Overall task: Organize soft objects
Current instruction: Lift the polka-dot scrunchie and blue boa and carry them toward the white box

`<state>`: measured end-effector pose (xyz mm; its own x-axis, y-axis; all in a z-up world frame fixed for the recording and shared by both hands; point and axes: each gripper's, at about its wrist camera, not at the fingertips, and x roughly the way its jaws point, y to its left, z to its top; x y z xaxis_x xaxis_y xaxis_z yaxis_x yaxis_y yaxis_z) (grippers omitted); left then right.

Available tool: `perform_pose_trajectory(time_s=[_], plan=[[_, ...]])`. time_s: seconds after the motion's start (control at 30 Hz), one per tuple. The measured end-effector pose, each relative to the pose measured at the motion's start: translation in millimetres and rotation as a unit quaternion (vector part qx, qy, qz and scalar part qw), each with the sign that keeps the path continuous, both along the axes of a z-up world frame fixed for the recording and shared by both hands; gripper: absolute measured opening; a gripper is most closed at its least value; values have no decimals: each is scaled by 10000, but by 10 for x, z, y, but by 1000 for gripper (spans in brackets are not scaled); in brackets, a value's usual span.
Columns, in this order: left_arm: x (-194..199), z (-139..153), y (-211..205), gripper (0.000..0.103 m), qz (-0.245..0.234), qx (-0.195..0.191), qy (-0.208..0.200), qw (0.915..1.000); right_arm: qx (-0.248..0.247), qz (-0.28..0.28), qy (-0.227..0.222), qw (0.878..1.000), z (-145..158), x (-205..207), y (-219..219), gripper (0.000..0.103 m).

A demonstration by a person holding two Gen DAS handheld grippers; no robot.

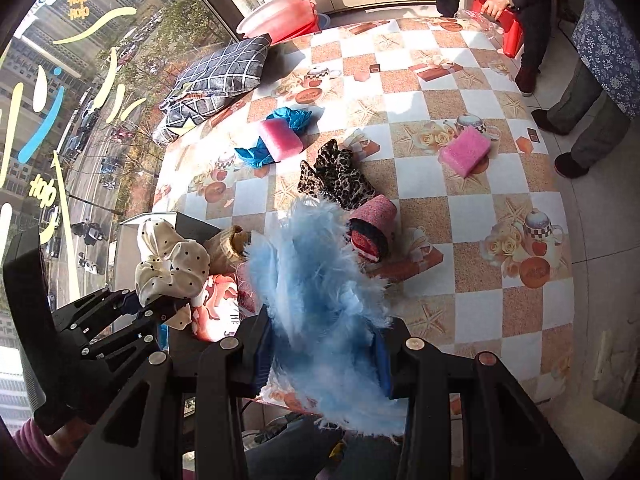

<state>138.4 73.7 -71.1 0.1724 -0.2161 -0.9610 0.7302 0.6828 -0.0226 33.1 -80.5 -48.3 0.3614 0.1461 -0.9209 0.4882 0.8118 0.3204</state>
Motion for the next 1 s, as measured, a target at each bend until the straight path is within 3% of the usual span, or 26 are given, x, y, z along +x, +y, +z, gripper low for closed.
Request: perform_pose_trajectory(time_s=[0.03, 1.0], plan=[[-16, 12, 42, 24, 9, 1, -15, 10000, -10, 65, 6, 10000, 5, 21, 54, 42], [76, 275, 1070, 24, 1092, -329, -307, 9930, -219, 1342, 95, 9907, 111, 605, 1088, 42]])
